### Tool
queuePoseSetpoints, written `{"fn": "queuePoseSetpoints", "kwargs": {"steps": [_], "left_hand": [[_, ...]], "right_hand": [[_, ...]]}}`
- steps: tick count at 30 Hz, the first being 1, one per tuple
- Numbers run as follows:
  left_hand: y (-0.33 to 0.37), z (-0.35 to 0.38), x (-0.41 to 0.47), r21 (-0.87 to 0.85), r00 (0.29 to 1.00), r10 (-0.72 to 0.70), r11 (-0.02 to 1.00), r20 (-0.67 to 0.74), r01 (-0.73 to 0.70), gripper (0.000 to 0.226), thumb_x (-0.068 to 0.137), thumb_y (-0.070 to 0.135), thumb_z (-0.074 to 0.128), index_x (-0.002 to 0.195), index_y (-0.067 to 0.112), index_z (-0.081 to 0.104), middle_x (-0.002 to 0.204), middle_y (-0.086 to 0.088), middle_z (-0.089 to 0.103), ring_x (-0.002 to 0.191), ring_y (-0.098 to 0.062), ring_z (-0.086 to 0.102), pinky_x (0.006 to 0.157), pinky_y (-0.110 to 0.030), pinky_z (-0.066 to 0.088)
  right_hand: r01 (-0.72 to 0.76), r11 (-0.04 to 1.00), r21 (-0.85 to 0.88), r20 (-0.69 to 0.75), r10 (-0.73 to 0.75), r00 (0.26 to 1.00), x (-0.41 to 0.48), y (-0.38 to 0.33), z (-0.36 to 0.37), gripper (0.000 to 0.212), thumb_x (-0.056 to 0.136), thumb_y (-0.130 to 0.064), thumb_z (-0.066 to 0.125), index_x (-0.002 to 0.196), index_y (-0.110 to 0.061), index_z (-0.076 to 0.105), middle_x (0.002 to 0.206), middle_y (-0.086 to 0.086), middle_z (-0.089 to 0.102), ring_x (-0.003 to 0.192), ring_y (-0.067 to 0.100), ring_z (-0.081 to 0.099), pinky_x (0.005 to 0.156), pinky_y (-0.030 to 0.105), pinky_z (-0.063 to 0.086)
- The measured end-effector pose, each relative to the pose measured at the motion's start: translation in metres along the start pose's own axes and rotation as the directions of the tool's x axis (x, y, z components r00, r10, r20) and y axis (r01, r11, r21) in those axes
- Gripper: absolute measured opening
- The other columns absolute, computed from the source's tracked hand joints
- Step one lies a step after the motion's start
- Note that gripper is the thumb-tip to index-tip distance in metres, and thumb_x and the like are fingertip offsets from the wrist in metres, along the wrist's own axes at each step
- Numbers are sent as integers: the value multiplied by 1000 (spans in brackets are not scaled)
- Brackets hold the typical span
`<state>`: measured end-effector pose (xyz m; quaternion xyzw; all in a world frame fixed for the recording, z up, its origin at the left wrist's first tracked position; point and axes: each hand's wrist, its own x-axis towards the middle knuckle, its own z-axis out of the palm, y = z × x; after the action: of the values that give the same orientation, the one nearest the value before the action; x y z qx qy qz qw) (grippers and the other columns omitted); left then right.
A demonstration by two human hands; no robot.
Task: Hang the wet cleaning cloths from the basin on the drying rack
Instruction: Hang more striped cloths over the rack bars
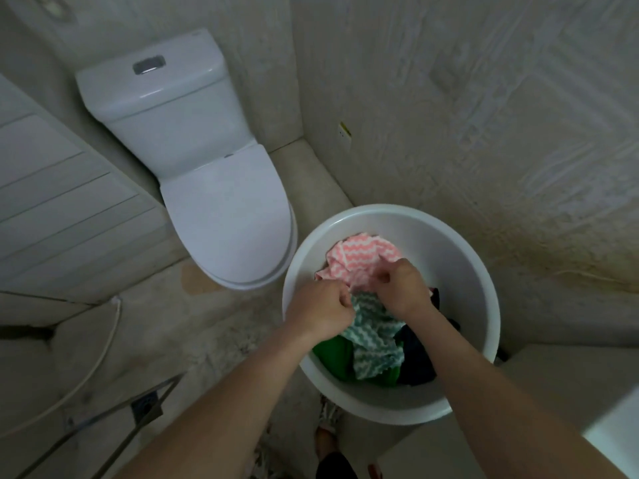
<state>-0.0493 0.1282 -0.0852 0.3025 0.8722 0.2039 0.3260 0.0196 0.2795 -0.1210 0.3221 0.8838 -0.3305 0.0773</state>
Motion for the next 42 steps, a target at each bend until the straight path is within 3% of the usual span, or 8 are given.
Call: {"fn": "queuePoseSetpoints", "kwargs": {"steps": [3,6,12,18,25,28,33,42], "left_hand": [[9,7,4,151,990,80,984,118,-98,32,84,41,60,114,29,58,104,8,64,93,-15,60,75,-29,48],[9,15,2,216,988,76,971,138,-104,25,87,34,62,110,26,64,107,6,66,93,-16,62,80,-31,51],[4,-9,-6,-517,984,-142,854,-109,66,29,76,4,68,63,30,68,65,11,69,64,-6,63,69,-26,50],[37,-38,-16,-722,994,10,686,-113,-90,29,83,9,69,92,37,68,86,9,73,77,-1,66,72,-19,51],[46,-45,-27,-504,947,16,844,-321,-185,10,77,17,77,76,27,74,65,20,68,62,2,63,66,-17,53],[44,-56,-35,-522,944,2,833,-329,-183,20,81,13,73,72,30,68,59,19,65,55,2,57,60,-17,49],[36,-74,-44,-854,965,-190,517,-178,-56,12,86,2,63,79,11,68,64,4,64,55,-7,52,61,-22,46],[44,-118,-80,-976,990,49,171,-129,-136,23,83,12,51,102,0,57,100,-14,61,89,-21,59,84,-31,50]], "right_hand": [[-128,903,410,-21,150,989,-3,0,-13,27,86,-16,55,62,-3,56,60,13,53,61,22,50,64,38,45],[-293,575,764,150,283,947,-14,-1,-25,22,92,-16,51,71,-11,53,68,10,51,65,22,51,63,39,48],[-300,11,954,284,295,912,-31,-8,-50,16,90,-3,54,75,-6,59,59,5,56,60,17,53,50,29,48],[-68,179,981,51,96,994,-55,-46,-78,14,89,0,57,76,0,63,59,6,69,47,14,62,46,25,51],[235,924,303,-363,-116,925,-55,-58,-103,4,77,-13,79,78,-11,75,67,-9,63,61,0,58,60,7,42],[232,959,164,-345,-164,924,-61,-53,-112,14,75,-15,80,86,-7,77,67,-4,59,59,9,53,64,21,41],[206,973,105,-135,-191,972,-66,-55,-137,9,80,-14,74,72,-11,74,58,-5,64,51,-1,56,58,22,42],[1,605,796,13,-18,1000,-71,-89,-122,20,95,-12,54,77,-17,62,67,3,56,56,11,50,49,21,39]]}}
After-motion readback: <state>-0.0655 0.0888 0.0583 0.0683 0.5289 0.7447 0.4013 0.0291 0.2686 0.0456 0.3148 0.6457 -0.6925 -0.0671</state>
